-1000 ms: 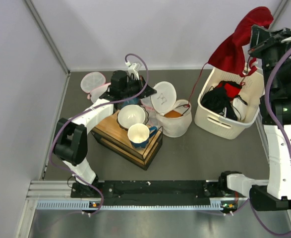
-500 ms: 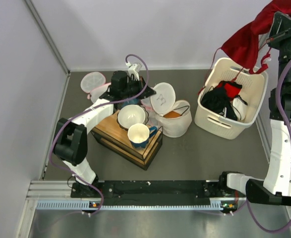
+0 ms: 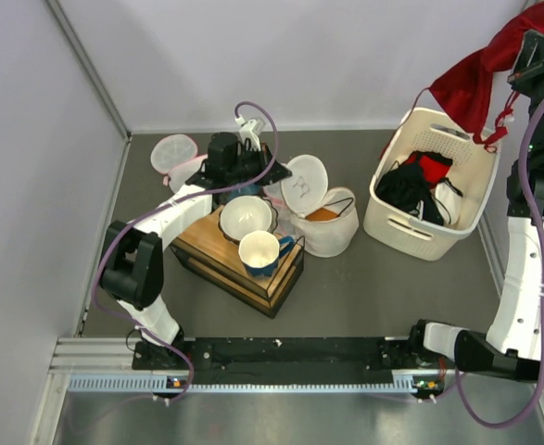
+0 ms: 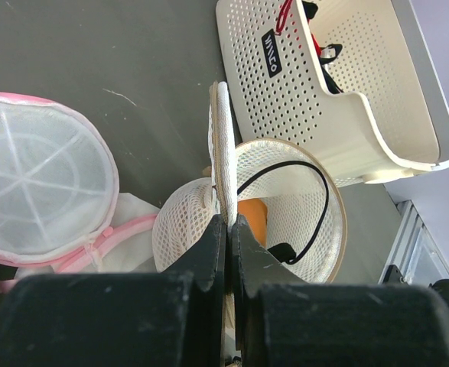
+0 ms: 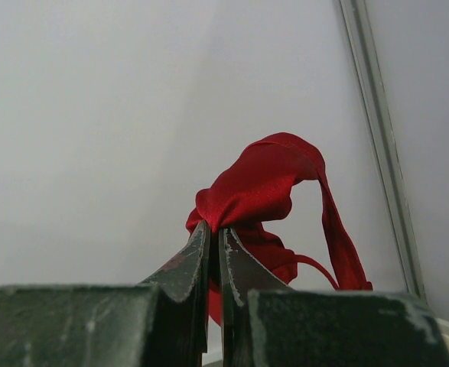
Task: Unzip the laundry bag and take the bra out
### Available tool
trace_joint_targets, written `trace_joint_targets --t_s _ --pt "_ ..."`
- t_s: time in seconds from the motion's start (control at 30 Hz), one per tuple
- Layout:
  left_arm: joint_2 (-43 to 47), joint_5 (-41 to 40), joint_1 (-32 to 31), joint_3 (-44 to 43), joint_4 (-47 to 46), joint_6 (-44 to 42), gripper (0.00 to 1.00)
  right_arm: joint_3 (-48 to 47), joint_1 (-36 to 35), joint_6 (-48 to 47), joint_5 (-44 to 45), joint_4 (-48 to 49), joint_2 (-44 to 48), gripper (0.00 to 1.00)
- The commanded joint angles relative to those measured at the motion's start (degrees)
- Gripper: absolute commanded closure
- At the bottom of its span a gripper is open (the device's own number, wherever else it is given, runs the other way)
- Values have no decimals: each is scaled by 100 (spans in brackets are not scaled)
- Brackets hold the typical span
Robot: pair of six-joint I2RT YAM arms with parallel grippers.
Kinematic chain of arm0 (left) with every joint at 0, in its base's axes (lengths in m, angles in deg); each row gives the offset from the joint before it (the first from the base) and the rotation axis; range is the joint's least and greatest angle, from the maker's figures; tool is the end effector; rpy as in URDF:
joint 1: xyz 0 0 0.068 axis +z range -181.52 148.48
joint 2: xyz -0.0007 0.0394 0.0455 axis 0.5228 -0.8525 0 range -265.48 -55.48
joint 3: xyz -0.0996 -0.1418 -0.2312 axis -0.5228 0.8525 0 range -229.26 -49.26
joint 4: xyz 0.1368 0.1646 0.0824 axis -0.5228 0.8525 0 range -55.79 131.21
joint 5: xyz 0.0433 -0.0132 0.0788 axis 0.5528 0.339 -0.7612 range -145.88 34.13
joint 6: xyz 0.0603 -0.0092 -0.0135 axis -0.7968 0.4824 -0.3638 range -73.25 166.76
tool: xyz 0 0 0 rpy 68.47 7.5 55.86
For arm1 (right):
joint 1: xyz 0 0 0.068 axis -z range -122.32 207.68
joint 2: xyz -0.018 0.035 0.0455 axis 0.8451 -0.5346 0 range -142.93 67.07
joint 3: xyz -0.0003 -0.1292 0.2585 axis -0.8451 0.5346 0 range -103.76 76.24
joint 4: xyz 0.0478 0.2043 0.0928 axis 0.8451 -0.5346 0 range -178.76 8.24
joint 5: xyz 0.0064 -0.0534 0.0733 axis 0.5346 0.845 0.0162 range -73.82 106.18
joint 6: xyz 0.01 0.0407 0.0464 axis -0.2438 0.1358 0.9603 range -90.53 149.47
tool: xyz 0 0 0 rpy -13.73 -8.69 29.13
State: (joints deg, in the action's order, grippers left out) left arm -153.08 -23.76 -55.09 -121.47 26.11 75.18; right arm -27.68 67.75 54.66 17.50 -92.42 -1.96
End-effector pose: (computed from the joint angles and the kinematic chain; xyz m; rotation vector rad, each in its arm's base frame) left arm 0.3401 -0.1759 0.3217 0.3292 1.9607 -1.1306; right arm 0.1659 -0.0306 0.5951 0.3680 1.0904 0.2211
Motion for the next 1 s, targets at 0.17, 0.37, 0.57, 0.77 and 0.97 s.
trace_joint_targets --t_s 0.17,0.37,0.57,0.77,0.97 --pt "57 110 -7 -250 -139 49 100 -383 118 -93 35 178 241 100" --pt "84 110 -7 -242 -131 32 100 -594 127 -225 202 169 364 100" --pt "110 119 -7 -198 -148 49 100 -612 136 -330 272 134 452 100" --pt "145 146 -7 -119 -210 75 100 -165 127 -339 211 116 479 100" --pt "189 163 -7 -48 -236 75 100 837 127 -366 79 125 461 100"
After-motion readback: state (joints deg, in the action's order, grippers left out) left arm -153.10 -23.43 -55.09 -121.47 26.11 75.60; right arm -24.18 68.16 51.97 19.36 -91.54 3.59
